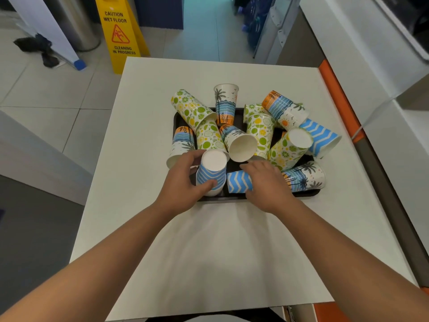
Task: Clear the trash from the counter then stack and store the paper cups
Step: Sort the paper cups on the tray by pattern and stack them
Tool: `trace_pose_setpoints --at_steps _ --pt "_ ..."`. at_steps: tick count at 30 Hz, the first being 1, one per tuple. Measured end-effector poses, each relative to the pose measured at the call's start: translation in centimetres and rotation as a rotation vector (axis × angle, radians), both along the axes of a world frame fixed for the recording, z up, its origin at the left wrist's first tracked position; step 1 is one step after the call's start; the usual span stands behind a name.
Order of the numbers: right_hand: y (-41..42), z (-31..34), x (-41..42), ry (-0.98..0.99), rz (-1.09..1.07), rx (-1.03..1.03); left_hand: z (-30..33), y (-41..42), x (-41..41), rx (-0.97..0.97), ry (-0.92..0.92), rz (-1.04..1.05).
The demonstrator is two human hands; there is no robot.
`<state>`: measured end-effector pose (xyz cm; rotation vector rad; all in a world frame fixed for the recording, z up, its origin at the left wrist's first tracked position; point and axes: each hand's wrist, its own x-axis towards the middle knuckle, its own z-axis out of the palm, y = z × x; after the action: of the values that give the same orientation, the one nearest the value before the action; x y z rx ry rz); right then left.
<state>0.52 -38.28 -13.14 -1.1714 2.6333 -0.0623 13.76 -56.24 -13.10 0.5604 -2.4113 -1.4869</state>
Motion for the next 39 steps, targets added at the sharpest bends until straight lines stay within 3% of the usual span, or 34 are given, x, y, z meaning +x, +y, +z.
trace_pose_setpoints --at_steps 5,9,13,19,25,28,32,39 --pt "0.5 0.7 -0.2 0.002 -0.04 -0.069 0.4 0.0 0.0 0.007 -0.017 -0.005" --pt "1.8 3.9 -0.2 -0.002 -0.175 -0.292 1.7 0.1 0.3 0.008 -0.018 -0.009" --pt "1.8 7.9 0.4 -0.058 -0.293 -0.576 5.1 0.8 -0.1 0.039 0.098 0.051" --pt "-2.0 10.8 2.2 -0.21 -0.278 -0.884 9.9 2.3 -2.1 0.089 0.263 0.055" --pt "-2.5 10.0 3.0 -0.372 -0.192 -0.879 10.7 1.6 -1.7 0.007 0.355 0.185" --pt "-1.1 9.1 2.2 -0.325 -0.227 -0.864 9.9 1.0 -1.0 -0.035 0.359 0.202" --pt "1.5 9.1 -1.3 -0.175 -0.439 -0.919 7.2 0.9 -0.5 -0.012 0.273 0.162" --pt "4.8 9.0 -7.5 -0.034 -0.579 -0.799 2.9 1.7 -0.6 0.02 0.074 0.1"
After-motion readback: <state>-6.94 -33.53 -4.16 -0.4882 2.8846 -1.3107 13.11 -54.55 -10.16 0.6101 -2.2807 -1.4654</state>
